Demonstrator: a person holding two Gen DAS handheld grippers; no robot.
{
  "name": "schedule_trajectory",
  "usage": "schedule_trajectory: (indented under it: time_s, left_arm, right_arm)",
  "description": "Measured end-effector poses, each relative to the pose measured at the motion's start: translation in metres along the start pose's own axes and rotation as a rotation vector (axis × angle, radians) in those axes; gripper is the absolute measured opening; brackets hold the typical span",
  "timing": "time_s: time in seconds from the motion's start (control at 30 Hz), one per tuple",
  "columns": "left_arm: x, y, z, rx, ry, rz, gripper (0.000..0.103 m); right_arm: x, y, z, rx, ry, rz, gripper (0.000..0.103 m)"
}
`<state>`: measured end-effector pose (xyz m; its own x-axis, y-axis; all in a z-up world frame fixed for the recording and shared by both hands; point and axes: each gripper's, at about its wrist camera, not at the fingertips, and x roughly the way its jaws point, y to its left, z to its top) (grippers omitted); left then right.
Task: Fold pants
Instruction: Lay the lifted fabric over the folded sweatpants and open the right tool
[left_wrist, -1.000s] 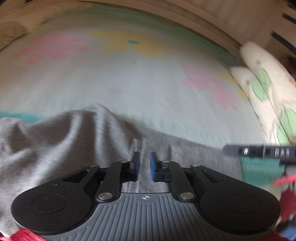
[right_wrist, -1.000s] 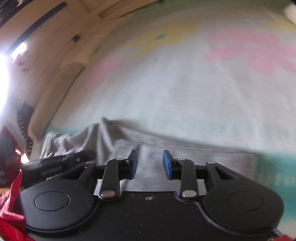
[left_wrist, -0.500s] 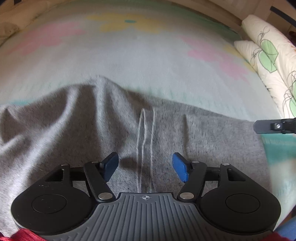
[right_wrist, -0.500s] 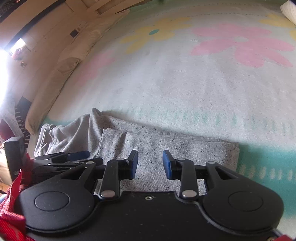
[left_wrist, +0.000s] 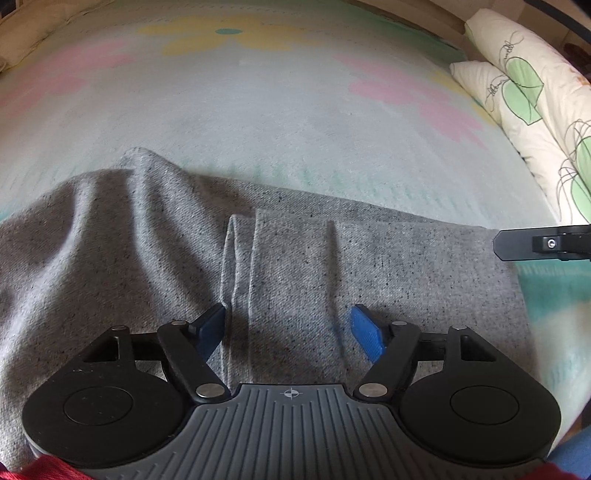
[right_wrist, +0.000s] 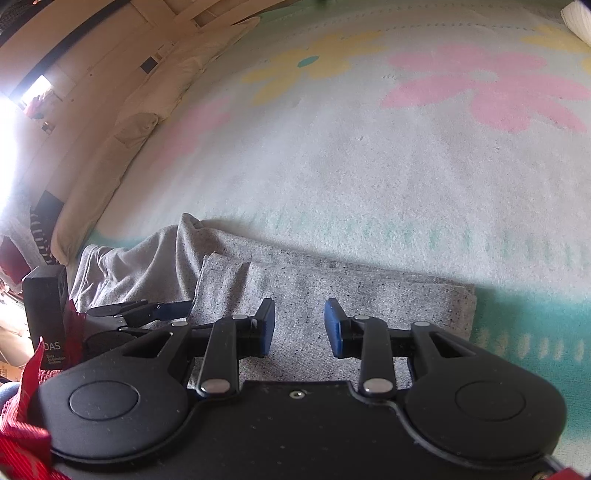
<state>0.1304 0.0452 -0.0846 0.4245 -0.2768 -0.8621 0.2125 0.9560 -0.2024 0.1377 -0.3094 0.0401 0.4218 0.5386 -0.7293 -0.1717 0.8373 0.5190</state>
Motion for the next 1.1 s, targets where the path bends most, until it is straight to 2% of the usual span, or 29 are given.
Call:
schedule_trajectory:
  time_s: [0.03, 0.13, 0.17, 0.2, 0.27, 0.4, 0.53, 0.63, 0.73, 0.8, 0.97, 1.1]
  left_arm:
    - [0.001, -0.001, 0.000, -0.001, 0.001, 0.007, 0.069]
    - [-0.001, -0.003, 0.002, -0.024, -0.007, 0.038, 0.036]
    - [-0.003, -0.003, 0.003, -0.031, -0.010, 0.032, 0.021]
    - [-0.006, -0.002, 0.003, -0.044, -0.024, 0.041, 0.015]
    - [-0.016, -0.001, 0.002, -0.062, -0.059, 0.031, 0.010]
    - [-0.052, -0.005, -0.006, -0.031, -0.126, 0.024, 0.008]
    - [-0.076, 0.005, -0.011, -0.061, -0.144, -0.015, 0.008]
    - [-0.062, 0.021, -0.016, -0.112, -0.093, 0.010, 0.008]
    - [-0.036, 0.037, -0.016, -0.139, -0.020, -0.023, 0.009]
    - [-0.029, 0.039, -0.016, -0.144, -0.026, -0.022, 0.011]
    - [-0.035, 0.024, -0.010, -0.062, -0.068, 0.046, 0.014]
    - [-0.039, 0.023, -0.007, -0.055, -0.088, 0.076, 0.014]
  right_arm:
    - [-0.001, 0.000, 0.000, -0.001, -0.002, -0.003, 0.043]
    - [-0.003, -0.001, 0.000, -0.006, -0.009, -0.017, 0.043]
    - [-0.004, -0.002, 0.000, -0.005, -0.012, -0.020, 0.043]
    - [-0.006, -0.003, 0.000, -0.003, -0.015, -0.021, 0.043]
    - [-0.008, -0.005, -0.001, 0.000, -0.022, -0.026, 0.043]
    - [-0.014, -0.012, -0.002, 0.006, -0.035, -0.039, 0.043]
    - [-0.017, -0.018, -0.003, 0.010, -0.038, -0.053, 0.043]
    - [-0.016, -0.020, -0.004, 0.010, -0.029, -0.064, 0.043]
    - [-0.016, -0.017, -0.005, -0.003, -0.028, -0.071, 0.043]
    - [-0.016, -0.015, -0.003, -0.013, -0.030, -0.071, 0.043]
    - [-0.011, -0.014, -0.003, -0.046, -0.028, -0.110, 0.043]
    - [0.012, -0.025, -0.005, -0.048, 0.044, -0.175, 0.038]
